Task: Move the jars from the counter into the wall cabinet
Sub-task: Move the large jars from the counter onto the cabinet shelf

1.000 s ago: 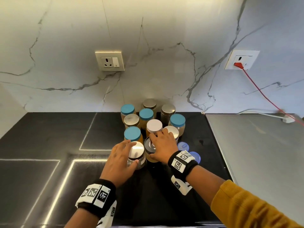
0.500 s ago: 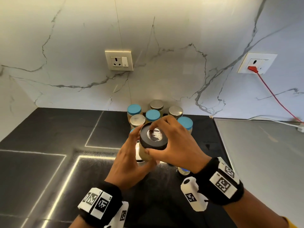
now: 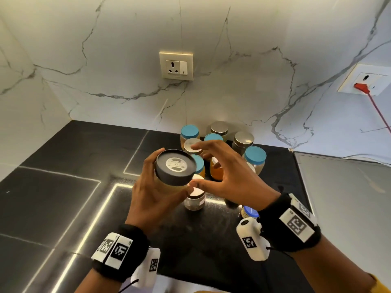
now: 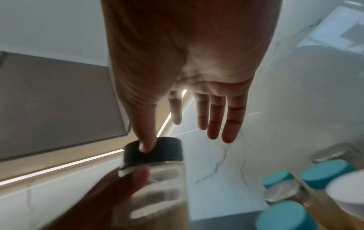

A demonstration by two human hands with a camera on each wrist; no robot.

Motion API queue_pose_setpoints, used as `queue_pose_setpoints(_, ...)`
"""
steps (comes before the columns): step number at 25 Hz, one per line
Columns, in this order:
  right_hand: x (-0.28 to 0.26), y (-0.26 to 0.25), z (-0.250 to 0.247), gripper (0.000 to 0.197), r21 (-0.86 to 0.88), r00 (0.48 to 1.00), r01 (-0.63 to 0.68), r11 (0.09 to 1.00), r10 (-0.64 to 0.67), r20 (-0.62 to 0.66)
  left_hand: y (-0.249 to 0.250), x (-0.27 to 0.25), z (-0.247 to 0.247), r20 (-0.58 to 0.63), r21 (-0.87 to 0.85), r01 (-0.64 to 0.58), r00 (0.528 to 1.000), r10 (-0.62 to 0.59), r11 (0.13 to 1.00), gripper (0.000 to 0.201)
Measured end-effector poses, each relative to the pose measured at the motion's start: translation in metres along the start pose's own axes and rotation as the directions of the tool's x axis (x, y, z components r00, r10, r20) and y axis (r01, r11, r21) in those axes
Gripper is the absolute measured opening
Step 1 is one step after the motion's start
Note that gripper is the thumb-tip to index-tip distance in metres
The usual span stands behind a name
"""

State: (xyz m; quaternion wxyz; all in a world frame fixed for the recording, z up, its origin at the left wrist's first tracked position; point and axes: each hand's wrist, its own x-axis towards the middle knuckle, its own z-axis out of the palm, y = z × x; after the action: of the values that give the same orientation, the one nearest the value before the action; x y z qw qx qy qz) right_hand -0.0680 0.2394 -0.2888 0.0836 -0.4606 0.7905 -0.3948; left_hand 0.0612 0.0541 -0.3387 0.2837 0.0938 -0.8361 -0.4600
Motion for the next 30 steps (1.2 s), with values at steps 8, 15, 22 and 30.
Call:
queue_pose_setpoints(8,0.014,0.07,0.078,0.065,-0.335,0.925,-0.241,0.911,0.32,0.206,-0.02,-0.019,-0.027,-0.086,-0.08,0.061,0.994,-0.068,0.995,0.098)
queue_pose_setpoints(15,0.014,0.08,0.107,0.064,-0.323,0.944,-0.285,0.902,0.322,0.066,-0.022,-0.015,-0.034,-0.079,-0.112,0.058,0.995,-0.067,0.992,0.101)
queue_pose_setpoints(22,0.016,0.026,0.04,0.061,-0.187,0.984,-0.168,0.968,0.153,-0.093,0.008,0.006,-0.048,-0.067,-0.154,-0.057,0.997,0.047,0.987,0.109)
queue_pose_setpoints(30,0.002,-0.108,-0.104,0.058,-0.231,0.884,0.137,0.963,-0.224,-0.409,0.112,0.06,-0.061,-0.124,-0.268,-0.368,0.93,0.347,0.89,0.108)
